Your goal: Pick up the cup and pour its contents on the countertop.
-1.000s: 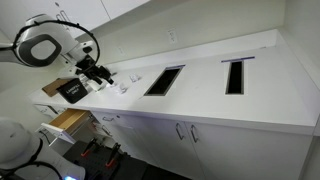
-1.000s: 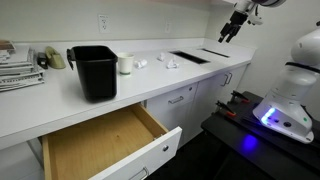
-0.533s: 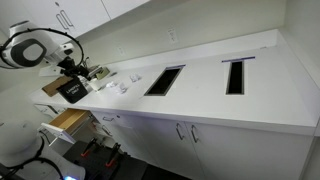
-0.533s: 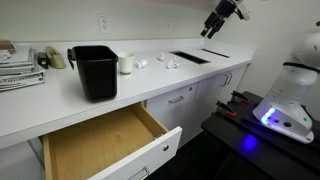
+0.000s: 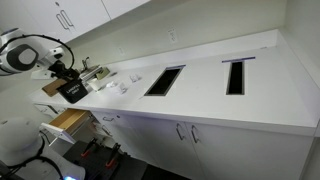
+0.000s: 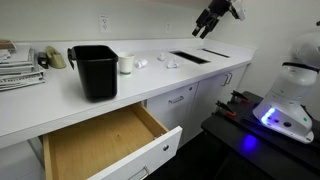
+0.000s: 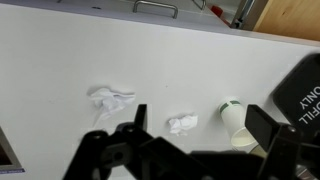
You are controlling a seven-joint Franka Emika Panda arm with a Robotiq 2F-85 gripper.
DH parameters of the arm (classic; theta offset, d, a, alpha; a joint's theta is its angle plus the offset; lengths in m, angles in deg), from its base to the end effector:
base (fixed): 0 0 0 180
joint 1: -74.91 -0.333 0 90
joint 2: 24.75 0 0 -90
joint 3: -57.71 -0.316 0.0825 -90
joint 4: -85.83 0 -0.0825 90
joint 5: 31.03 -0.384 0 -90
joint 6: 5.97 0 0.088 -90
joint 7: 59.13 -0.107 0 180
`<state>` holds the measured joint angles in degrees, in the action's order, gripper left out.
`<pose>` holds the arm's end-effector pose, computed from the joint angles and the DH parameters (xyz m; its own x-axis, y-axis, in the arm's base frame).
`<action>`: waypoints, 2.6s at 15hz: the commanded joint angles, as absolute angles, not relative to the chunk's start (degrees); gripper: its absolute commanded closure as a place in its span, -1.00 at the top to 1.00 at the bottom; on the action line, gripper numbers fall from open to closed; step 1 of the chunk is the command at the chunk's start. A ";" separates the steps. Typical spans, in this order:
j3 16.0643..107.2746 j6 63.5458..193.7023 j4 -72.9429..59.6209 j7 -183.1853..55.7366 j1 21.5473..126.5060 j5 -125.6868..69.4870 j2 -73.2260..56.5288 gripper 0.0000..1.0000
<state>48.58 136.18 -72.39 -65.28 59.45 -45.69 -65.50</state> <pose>0.3286 0.1486 0.4589 0.9152 0.0926 0.3922 0.1692 -0.9716 -0.1654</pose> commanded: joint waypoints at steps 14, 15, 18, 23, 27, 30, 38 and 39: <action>27.61 148.07 -41.85 -100.80 74.33 -23.29 -26.66 1.00; 29.18 152.32 -49.13 -97.51 72.02 -27.63 -31.91 1.00; 28.72 150.05 -43.35 -99.02 73.61 -24.55 -27.07 1.00; 28.14 148.77 -39.75 -103.76 74.05 -18.71 -22.62 1.00; 28.87 146.51 -33.10 -114.50 72.18 -5.15 -14.90 1.00; 28.31 143.13 -27.40 -114.93 70.30 -4.05 -8.40 1.00; 45.46 139.17 -16.63 -110.37 51.58 -12.28 0.83 1.00; 46.74 139.01 -15.83 -110.74 50.51 -12.35 1.50 1.00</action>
<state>43.22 141.58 -20.14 -111.62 53.87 -10.78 -0.95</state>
